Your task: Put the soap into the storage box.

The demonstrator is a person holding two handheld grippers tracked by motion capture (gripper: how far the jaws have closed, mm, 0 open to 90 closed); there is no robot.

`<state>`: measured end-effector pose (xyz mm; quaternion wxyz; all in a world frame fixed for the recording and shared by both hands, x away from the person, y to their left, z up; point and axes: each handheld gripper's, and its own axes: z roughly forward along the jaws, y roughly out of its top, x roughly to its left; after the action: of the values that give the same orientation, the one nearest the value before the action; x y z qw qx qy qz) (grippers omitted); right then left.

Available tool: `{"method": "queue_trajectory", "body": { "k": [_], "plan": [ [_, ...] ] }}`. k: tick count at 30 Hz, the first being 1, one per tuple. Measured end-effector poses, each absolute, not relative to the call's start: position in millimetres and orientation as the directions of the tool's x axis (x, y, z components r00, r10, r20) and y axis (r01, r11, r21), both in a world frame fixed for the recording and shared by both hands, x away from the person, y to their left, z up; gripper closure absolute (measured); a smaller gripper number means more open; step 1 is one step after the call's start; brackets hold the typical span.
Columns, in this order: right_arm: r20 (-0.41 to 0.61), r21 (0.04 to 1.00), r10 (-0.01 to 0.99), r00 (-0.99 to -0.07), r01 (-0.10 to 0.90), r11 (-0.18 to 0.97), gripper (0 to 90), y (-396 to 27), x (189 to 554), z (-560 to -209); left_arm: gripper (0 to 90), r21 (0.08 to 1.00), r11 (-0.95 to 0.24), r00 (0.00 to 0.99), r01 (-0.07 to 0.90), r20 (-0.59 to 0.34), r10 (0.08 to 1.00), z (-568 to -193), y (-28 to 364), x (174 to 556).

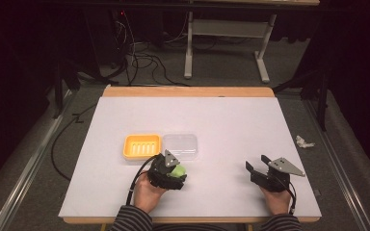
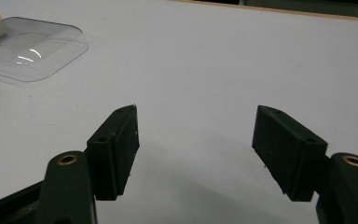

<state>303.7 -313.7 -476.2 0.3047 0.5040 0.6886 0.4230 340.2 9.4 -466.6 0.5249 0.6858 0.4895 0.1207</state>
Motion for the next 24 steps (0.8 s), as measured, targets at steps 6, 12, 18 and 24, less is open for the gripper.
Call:
{"method": "queue_trajectory", "body": {
  "k": [6, 12, 18, 24],
  "plan": [
    [0.007, 0.892, 0.952, -0.305, 0.432, 0.132, 32.0, -313.8, 303.3, -476.1, 25.6, 0.844, 0.042, 0.49, 0.535, -0.351, 0.798, -460.9, 14.7, 338.2],
    [0.009, 0.893, 0.952, -0.305, 0.431, 0.13, 32.0, -313.8, 302.9, -476.0, 25.6, 0.848, 0.052, 0.488, 0.527, -0.352, 0.799, -454.9, 21.7, 336.1],
    [0.01, 0.894, 0.953, -0.304, 0.429, 0.127, 32.0, -314.0, 302.7, -476.1, 25.6, 0.858, 0.063, 0.488, 0.509, -0.348, 0.8, -446.1, 28.6, 334.1],
    [0.011, 0.894, 0.953, -0.303, 0.429, 0.126, 31.9, -314.0, 302.5, -476.1, 25.6, 0.86, 0.088, 0.477, 0.503, -0.361, 0.802, -437.7, 38.9, 333.2]
  ]
}}
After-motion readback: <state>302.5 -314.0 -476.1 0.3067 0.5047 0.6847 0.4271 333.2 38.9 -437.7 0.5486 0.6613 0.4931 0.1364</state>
